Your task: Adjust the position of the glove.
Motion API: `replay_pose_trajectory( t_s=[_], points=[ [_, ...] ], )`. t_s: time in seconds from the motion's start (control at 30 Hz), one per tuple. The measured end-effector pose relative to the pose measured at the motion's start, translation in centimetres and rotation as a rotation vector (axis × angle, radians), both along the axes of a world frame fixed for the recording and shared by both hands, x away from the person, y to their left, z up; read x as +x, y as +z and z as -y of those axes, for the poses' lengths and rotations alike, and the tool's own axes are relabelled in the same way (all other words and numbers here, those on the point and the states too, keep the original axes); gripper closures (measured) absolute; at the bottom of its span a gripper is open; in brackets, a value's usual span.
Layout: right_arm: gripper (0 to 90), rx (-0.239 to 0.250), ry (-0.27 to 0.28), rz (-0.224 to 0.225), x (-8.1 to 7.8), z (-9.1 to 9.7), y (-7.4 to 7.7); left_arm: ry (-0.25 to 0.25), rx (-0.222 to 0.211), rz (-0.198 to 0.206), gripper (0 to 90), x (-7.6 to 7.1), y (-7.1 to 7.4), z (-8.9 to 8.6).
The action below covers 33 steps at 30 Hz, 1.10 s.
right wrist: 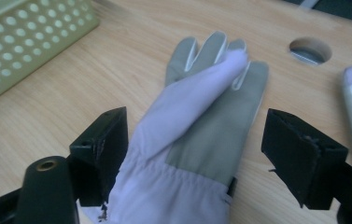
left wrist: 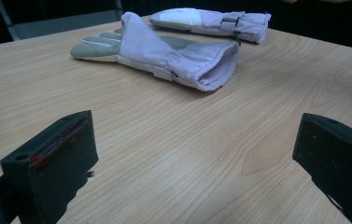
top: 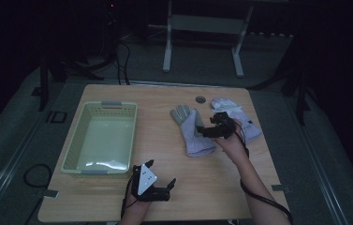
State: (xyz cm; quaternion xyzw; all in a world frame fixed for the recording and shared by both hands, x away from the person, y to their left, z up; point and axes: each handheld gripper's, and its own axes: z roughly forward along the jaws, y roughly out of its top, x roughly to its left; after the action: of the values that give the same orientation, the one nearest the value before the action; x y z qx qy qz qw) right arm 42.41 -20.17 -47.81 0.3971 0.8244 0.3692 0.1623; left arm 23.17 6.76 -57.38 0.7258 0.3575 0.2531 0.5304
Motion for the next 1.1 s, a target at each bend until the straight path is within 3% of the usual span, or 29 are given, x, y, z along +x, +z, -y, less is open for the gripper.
replay_pose_trajectory(
  t_s=[0.07,0.13,0.17,0.23,0.3,0.33,0.4,0.47,0.53,0.57,0.6,0.67,0.8,0.83,0.93,1.03,1.1],
  points=[
    [26.7,-0.045,0.019,-0.008,0.6,-0.8,-1.0,-0.004,0.004,0.004,0.0,0.0,0.0,0.0],
    [28.8,-0.026,0.006,-0.04,1.2,-1.1,-1.8,-0.004,0.005,0.005,0.0,0.0,0.0,0.1],
    [29.0,-0.056,0.013,-0.04,1.7,-1.5,-2.3,-0.003,0.004,0.004,0.0,0.0,0.0,0.0],
    [30.7,-0.036,-0.008,-0.067,2.6,-1.7,-2.9,-0.004,0.001,0.003,0.0,0.0,0.0,0.0],
    [34.1,-0.057,-0.04,-0.052,3.4,-2.1,-3.3,-0.003,-0.001,0.002,0.0,0.0,0.0,0.0],
    [34.1,-0.047,-0.02,-0.074,3.8,-2.3,-3.5,-0.004,-0.001,0.001,0.0,0.0,0.0,0.0],
    [35.5,-0.083,-0.045,-0.064,4.4,-2.7,-4.0,-0.004,-0.002,0.002,0.0,0.0,0.0,0.0],
    [35.5,-0.071,-0.03,-0.1,4.9,-2.9,-4.5,-0.004,0.0,0.003,0.0,0.0,0.0,0.0],
    [33.8,-0.117,-0.069,-0.107,5.4,-3.2,-5.3,-0.003,0.003,0.006,0.0,0.0,0.0,0.0],
    [35.1,-0.08,-0.084,-0.152,5.8,-3.1,-5.8,-0.007,0.003,0.004,0.0,-0.1,0.0,0.0],
    [36.0,-0.098,-0.084,-0.163,5.8,-3.2,-6.0,-0.006,0.004,0.004,0.0,-0.1,0.0,0.0],
    [43.7,-0.12,-0.068,-0.15,5.7,-3.5,-6.0,-0.003,0.007,0.007,0.0,-0.1,0.0,0.1],
    [70.0,-0.114,-0.047,-0.194,5.7,-4.0,-5.7,-0.001,0.002,0.002,0.0,-0.1,0.0,0.0],
    [75.2,-0.125,-0.052,-0.178,5.5,-4.2,-5.6,0.0,-0.001,0.001,0.0,-0.1,0.0,0.0],
    [79.0,-0.099,-0.061,-0.193,5.2,-4.2,-5.1,0.0,-0.001,0.002,0.0,-0.1,0.0,0.0],
    [81.0,-0.008,-0.068,-0.173,3.5,-4.4,-3.3,-0.001,0.002,0.0,0.0,-0.1,0.0,0.0],
    [81.1,0.019,-0.077,-0.144,2.4,-4.3,-2.3,-0.001,-0.002,-0.003,0.0,0.0,0.0,0.0]
  ],
)
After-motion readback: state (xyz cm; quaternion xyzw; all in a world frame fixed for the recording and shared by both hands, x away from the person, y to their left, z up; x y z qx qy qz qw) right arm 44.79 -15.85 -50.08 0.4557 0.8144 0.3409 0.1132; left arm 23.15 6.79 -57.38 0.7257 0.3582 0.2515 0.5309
